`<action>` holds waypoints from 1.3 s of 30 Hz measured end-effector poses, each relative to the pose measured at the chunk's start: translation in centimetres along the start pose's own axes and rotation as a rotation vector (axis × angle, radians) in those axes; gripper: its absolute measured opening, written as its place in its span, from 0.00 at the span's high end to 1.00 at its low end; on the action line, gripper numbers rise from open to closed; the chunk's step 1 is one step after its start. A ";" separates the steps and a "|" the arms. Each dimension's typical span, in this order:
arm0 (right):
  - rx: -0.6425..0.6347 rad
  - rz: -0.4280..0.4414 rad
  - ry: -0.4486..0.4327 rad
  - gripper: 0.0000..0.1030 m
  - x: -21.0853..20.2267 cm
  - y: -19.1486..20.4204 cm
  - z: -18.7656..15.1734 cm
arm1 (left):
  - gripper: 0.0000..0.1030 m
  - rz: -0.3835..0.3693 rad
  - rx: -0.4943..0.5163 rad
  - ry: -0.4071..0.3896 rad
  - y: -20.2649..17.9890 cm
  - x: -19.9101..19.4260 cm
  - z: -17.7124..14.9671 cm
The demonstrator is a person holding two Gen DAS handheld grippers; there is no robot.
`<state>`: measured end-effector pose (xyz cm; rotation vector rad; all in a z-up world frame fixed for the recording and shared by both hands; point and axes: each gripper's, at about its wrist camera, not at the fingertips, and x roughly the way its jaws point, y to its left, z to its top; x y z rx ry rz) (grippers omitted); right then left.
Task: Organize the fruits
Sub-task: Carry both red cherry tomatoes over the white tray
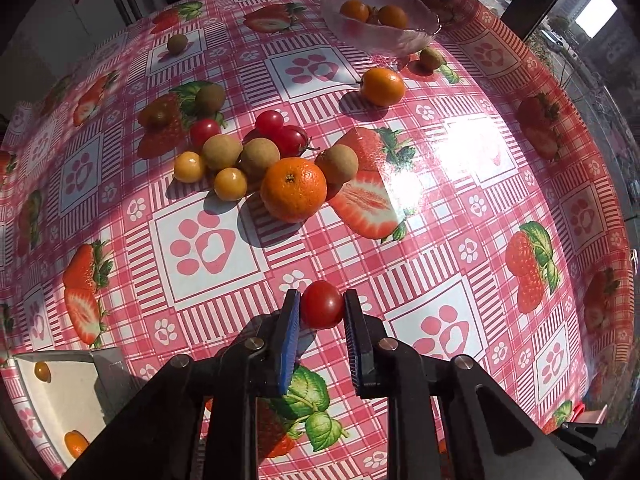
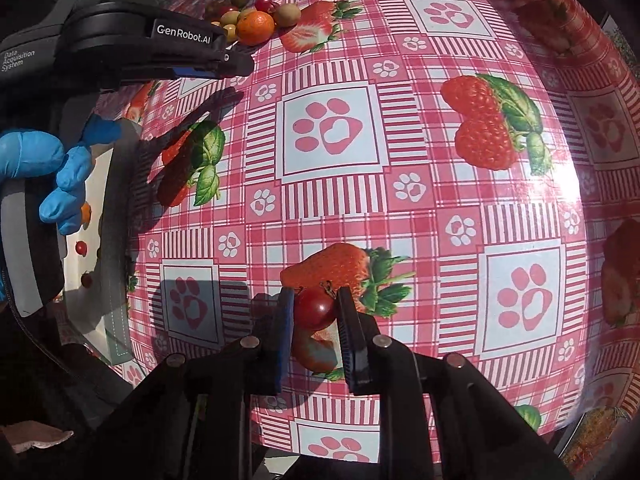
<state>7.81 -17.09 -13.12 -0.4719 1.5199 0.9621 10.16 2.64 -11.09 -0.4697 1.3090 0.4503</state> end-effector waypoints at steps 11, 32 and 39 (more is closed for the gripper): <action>0.050 0.025 0.039 0.77 -1.8 -0.7 3.8 | 0.78 0.001 -0.065 0.012 4.2 -4.7 -7.7; -0.216 0.013 0.035 0.77 -2.3 11.1 7.3 | 0.78 0.065 -0.351 -0.054 15.3 -10.8 -19.3; -0.374 0.033 0.059 0.78 -1.4 17.8 8.4 | 0.78 0.090 -0.446 -0.073 18.7 -11.3 -22.5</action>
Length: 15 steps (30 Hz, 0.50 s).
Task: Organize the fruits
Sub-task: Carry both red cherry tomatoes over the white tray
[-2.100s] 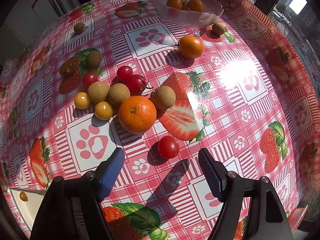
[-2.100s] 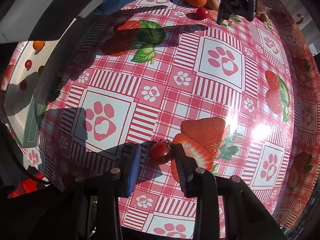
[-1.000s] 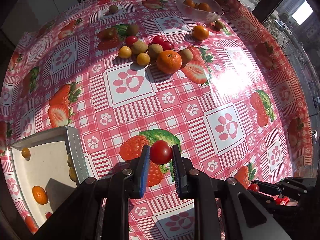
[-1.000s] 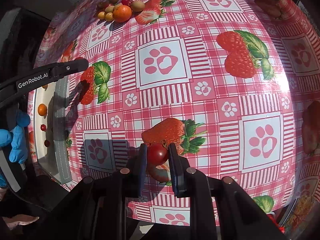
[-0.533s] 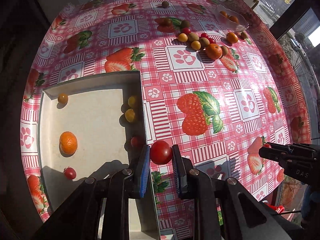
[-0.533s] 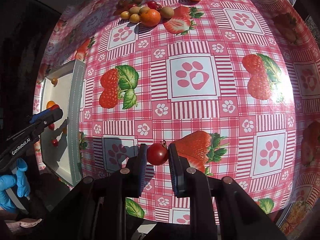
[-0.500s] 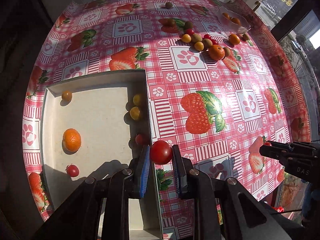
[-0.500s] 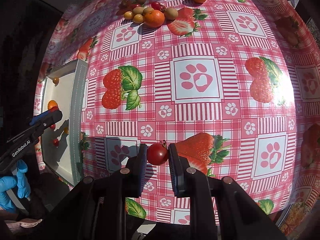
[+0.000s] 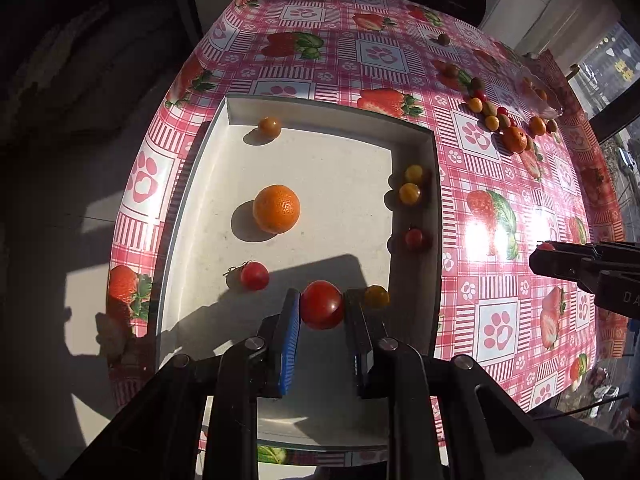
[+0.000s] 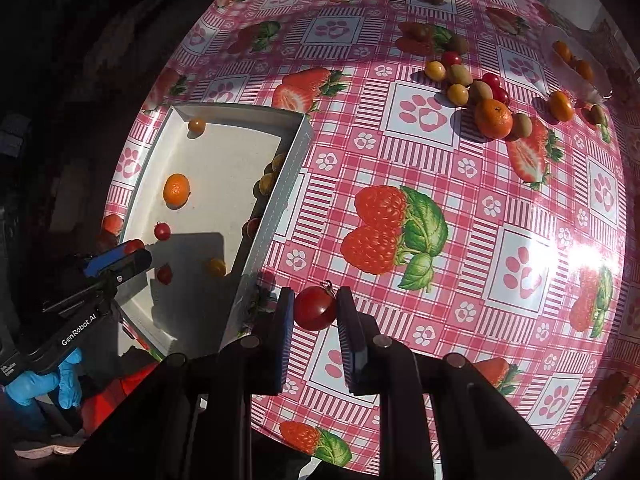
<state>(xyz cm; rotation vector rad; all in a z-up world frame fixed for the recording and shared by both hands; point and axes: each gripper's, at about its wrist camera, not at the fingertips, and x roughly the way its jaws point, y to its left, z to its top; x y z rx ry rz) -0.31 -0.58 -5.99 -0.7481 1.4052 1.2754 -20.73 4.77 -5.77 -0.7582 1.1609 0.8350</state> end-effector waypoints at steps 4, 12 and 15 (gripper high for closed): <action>-0.068 0.016 0.025 0.78 1.3 3.0 1.5 | 0.78 -0.001 -0.036 0.006 1.6 0.4 -0.6; -0.164 0.020 0.098 0.78 4.9 7.1 3.5 | 0.78 -0.006 0.010 0.031 1.2 2.3 -1.2; -0.171 0.023 0.120 0.78 6.3 7.9 4.2 | 0.78 -0.010 0.024 0.046 0.8 3.1 -1.4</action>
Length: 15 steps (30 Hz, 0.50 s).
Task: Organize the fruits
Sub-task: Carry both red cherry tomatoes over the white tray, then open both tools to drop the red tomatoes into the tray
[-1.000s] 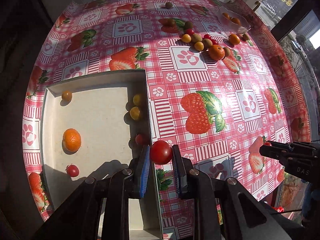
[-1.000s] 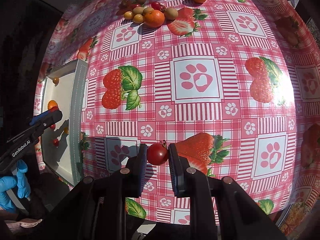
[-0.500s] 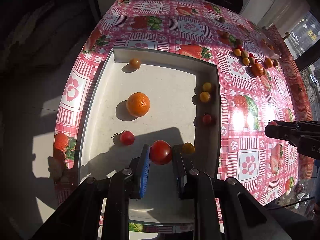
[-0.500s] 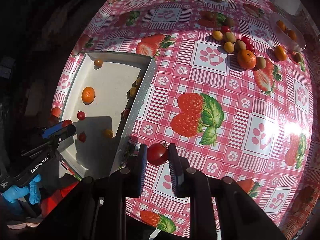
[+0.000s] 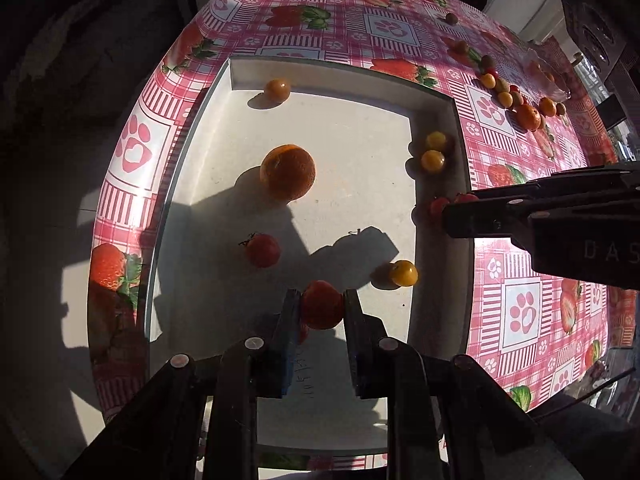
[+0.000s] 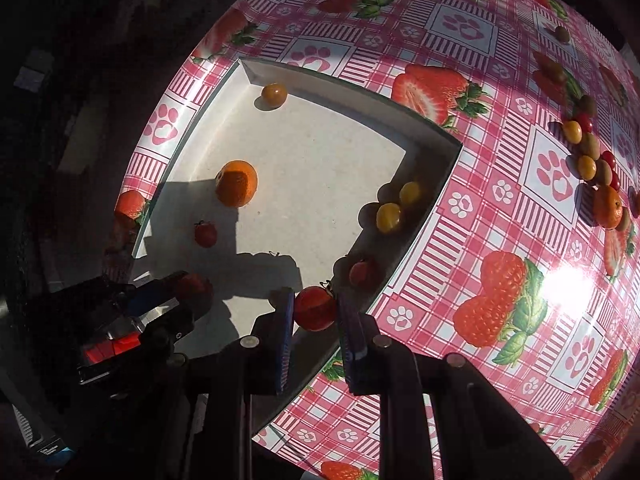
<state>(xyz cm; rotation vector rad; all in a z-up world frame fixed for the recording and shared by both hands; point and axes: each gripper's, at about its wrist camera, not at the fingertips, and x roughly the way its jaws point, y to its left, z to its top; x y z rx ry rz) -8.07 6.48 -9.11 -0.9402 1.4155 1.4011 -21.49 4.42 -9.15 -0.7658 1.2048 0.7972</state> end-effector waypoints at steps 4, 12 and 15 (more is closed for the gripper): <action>-0.022 -0.004 0.032 0.78 1.6 0.6 1.2 | 0.78 -0.002 0.006 0.019 -0.3 0.8 -0.3; 0.011 -0.004 0.092 0.77 5.0 0.4 3.2 | 0.78 -0.006 0.014 0.061 -1.1 2.4 -0.8; 0.015 -0.011 0.110 0.76 5.9 0.4 3.5 | 0.78 -0.004 0.001 0.072 -1.0 2.8 -0.9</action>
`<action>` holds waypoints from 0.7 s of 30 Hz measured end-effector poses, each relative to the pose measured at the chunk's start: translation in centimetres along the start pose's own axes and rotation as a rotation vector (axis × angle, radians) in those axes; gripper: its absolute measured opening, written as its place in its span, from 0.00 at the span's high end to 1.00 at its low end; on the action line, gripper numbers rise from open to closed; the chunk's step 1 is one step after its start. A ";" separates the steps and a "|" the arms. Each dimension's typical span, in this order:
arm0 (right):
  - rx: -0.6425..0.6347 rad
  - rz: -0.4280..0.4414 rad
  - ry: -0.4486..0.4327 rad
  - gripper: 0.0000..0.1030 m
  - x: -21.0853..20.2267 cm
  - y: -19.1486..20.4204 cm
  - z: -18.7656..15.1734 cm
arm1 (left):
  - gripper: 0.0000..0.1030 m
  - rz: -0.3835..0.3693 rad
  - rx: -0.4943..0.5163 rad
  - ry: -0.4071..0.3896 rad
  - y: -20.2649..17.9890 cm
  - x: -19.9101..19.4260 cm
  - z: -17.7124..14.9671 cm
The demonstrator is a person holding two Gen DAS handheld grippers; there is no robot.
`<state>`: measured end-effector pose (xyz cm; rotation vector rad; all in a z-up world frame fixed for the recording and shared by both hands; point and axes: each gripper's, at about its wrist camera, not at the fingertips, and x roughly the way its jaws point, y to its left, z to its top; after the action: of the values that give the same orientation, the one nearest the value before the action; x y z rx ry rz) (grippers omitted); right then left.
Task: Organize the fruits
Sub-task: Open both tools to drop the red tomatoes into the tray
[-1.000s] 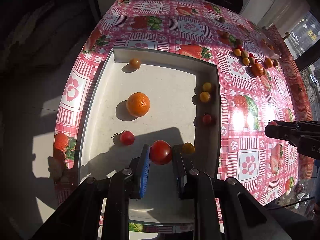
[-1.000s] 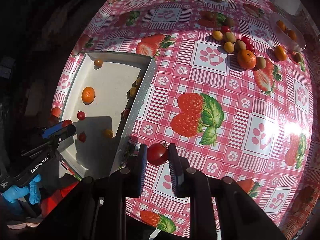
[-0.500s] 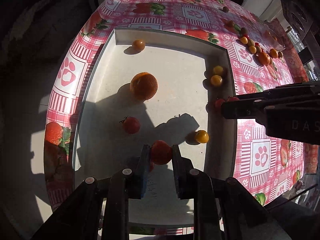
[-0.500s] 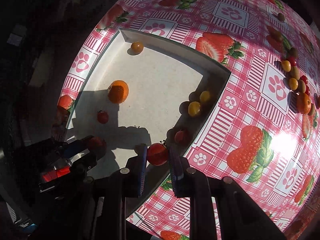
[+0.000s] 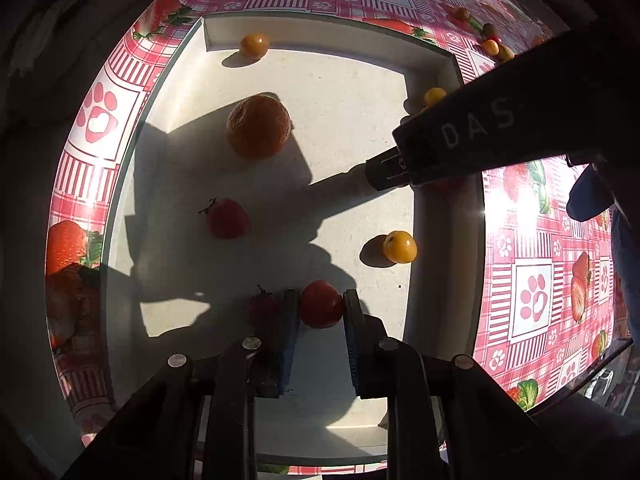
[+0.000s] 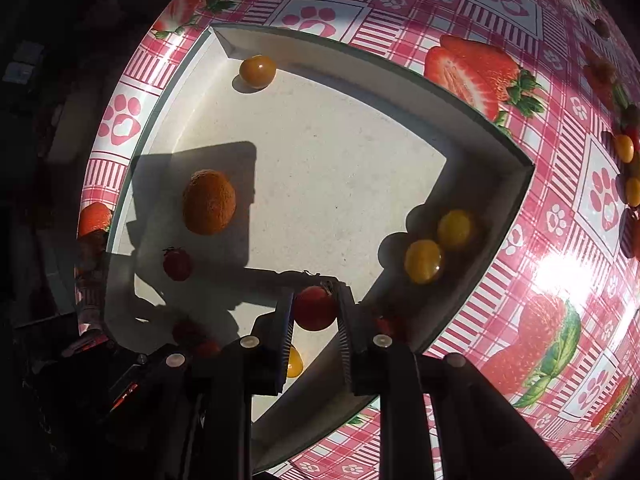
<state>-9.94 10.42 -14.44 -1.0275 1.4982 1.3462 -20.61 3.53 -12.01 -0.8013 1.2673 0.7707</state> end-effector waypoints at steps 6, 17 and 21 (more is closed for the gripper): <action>-0.008 0.003 0.010 0.73 1.1 1.1 0.5 | 0.74 0.011 -0.002 0.019 0.0 0.4 0.0; -0.006 0.047 -0.028 0.20 -1.6 0.5 0.4 | 0.27 0.038 0.004 -0.014 -0.7 -1.2 0.0; -0.009 0.028 -0.083 0.13 -3.7 0.8 0.2 | 0.27 0.047 0.012 -0.017 -0.7 -2.3 0.0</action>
<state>-9.57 10.86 -10.69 -0.9482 1.4510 1.3995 -20.33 3.00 -9.72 -0.7562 1.2782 0.8060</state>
